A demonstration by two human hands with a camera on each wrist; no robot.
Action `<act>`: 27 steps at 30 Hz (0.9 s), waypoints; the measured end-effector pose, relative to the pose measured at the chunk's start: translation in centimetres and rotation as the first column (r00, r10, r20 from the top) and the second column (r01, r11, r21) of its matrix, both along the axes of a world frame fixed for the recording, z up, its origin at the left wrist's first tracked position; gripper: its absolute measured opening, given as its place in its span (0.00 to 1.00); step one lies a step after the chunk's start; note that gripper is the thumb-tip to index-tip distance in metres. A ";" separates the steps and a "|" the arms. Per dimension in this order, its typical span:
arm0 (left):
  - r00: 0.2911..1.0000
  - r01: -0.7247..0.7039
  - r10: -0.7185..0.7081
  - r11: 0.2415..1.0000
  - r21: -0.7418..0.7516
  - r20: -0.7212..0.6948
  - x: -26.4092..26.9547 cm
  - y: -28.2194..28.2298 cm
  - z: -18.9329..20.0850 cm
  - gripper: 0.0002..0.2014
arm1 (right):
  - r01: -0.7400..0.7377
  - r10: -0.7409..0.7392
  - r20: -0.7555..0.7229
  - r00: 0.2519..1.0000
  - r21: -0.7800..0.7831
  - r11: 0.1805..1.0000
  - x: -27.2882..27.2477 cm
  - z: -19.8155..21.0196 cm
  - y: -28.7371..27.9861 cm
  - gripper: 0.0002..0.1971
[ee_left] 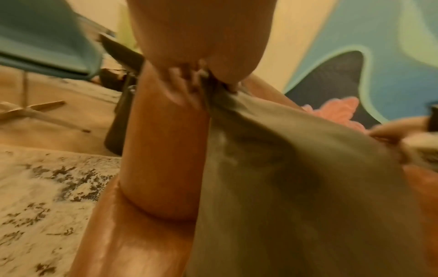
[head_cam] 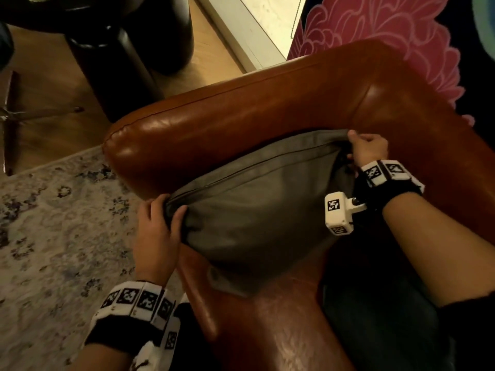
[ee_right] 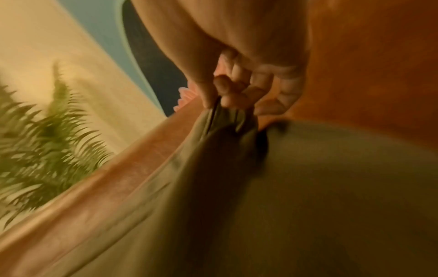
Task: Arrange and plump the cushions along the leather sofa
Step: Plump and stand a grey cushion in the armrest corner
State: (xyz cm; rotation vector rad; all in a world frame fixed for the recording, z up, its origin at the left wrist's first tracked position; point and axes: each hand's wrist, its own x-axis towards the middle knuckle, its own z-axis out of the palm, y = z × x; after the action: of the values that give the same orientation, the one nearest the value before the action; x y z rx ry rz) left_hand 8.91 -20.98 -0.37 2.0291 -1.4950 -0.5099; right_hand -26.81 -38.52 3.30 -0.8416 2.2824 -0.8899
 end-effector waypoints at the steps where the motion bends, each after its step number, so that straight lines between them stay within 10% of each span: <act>1: 0.997 0.029 -0.031 0.999 -0.025 -0.072 0.5 0.0 0.3 0.17 | -0.083 0.086 -0.107 0.991 0.024 0.996 -0.7 0.8 -0.1 0.22; 12: 0.986 0.036 -0.052 0.994 -0.104 -0.160 1.1 1.3 0.3 0.09 | -0.353 0.237 -0.453 0.860 -0.192 0.916 2.9 1.3 6.3 0.23; 14: 0.985 0.026 -0.042 0.995 -0.099 -0.167 0.9 1.9 0.0 0.09 | -0.645 0.426 -0.636 0.643 -0.150 0.749 7.7 -0.1 10.2 0.26; 18: 0.980 -0.008 -0.009 0.996 -0.086 -0.200 1.2 2.8 -0.5 0.05 | -0.983 0.575 -0.816 -0.058 0.147 0.109 14.6 -4.5 17.4 0.24; 20: 0.984 0.019 -0.033 0.997 -0.080 -0.176 1.6 3.0 -0.5 0.03 | -0.974 0.546 -0.820 -0.169 0.222 0.032 13.3 -5.9 16.1 0.23; 23: 0.987 0.015 -0.019 0.999 -0.030 -0.159 1.8 1.7 -0.6 0.06 | -0.932 0.643 -0.765 -0.045 0.264 0.248 9.6 -5.9 10.3 0.26; 27: 0.990 -0.034 0.027 0.998 -0.048 -0.141 1.5 -0.5 -1.1 0.13 | -0.657 0.641 -0.619 0.453 0.254 0.710 5.4 -5.6 4.7 0.28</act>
State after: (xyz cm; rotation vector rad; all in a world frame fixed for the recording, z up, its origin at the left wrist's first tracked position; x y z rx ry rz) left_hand 10.39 -21.52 -1.52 1.9325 -1.3772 -0.5842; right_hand -21.42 -33.86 -2.34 -2.1638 2.1234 -0.2292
